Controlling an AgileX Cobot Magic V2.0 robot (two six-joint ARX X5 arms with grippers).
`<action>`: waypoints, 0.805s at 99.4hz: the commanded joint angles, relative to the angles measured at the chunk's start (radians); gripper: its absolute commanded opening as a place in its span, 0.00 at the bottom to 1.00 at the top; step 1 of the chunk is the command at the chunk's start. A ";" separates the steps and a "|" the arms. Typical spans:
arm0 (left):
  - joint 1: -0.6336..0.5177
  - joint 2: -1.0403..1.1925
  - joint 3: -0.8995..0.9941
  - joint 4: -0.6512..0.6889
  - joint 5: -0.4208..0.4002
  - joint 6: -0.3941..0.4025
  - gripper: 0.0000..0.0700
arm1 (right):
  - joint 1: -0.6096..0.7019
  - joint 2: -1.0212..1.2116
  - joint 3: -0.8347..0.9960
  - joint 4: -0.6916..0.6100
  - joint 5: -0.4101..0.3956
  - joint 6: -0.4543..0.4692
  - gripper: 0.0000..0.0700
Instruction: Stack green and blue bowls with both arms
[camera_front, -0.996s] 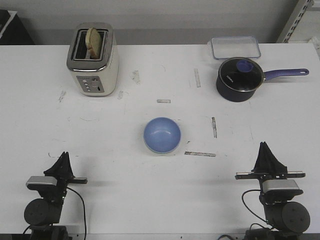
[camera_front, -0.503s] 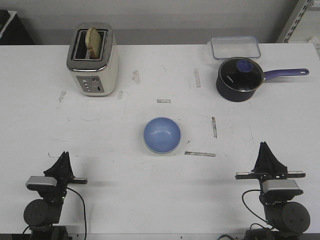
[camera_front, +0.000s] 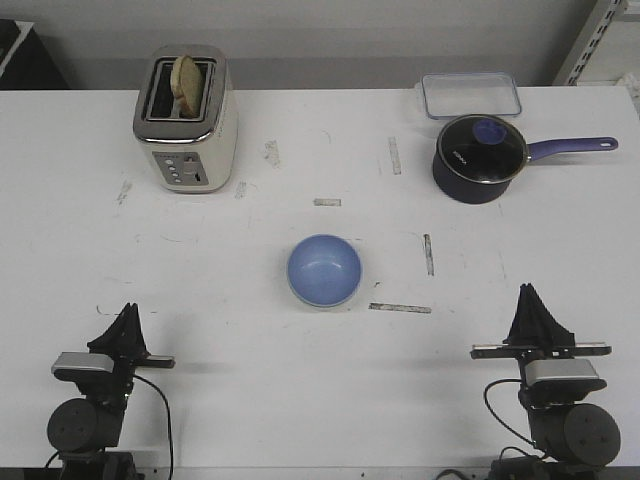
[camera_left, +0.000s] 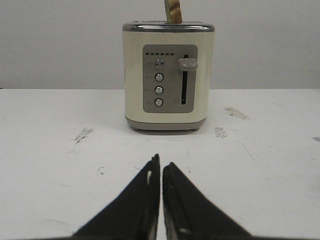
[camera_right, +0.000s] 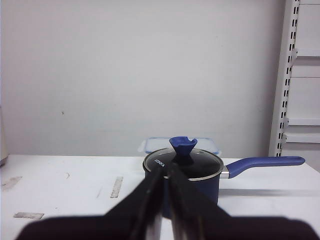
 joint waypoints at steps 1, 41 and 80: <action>0.001 -0.002 -0.021 0.012 0.001 0.010 0.00 | -0.001 -0.002 0.000 0.010 -0.001 -0.012 0.00; 0.001 -0.002 -0.021 0.012 0.001 0.010 0.00 | -0.011 -0.016 -0.017 0.010 0.018 -0.024 0.00; 0.001 -0.002 -0.021 0.012 0.000 0.010 0.00 | -0.079 -0.135 -0.171 0.009 0.012 -0.023 0.00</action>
